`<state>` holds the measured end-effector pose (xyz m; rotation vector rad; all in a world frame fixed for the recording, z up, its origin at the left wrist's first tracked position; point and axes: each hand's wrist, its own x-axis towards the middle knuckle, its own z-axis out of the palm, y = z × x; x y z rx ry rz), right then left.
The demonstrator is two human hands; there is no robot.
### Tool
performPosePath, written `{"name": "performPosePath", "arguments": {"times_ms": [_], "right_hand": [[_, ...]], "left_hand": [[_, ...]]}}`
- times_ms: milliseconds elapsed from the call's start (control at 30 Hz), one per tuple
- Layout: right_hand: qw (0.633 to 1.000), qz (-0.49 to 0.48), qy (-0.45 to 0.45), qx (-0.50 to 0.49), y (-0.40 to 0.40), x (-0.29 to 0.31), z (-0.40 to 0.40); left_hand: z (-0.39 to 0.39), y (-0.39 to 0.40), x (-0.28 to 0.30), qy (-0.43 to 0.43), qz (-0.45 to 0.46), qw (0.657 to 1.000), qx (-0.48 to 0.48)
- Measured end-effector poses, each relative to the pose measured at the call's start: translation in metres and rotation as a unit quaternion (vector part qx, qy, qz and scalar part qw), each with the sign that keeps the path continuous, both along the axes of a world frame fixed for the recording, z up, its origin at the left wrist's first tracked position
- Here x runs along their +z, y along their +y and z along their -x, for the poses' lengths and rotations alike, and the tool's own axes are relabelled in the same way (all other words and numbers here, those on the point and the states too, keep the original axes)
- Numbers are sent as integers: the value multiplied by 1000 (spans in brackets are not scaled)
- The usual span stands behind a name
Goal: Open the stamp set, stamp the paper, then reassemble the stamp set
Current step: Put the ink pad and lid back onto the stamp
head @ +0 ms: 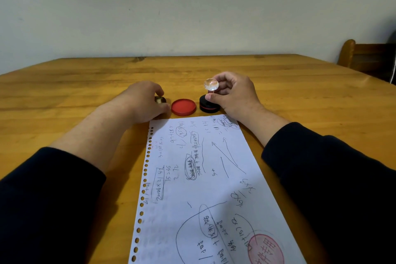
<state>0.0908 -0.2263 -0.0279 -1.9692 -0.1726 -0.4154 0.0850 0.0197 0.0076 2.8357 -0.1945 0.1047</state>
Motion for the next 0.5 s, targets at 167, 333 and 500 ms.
{"name": "performPosePath", "arguments": {"times_ms": [167,333,500], "right_hand": [[1000,2,0,1,-1,1,0],[1000,4,0,-1,-1,0,0],[1000,8,-5,-6,0,1,0]], "left_hand": [[-4,-3,-2,-57,90,994,1],[-2,-12,-8,-129,216,968,-2],[1,-23,-12,-139,306,942,-22]]}}
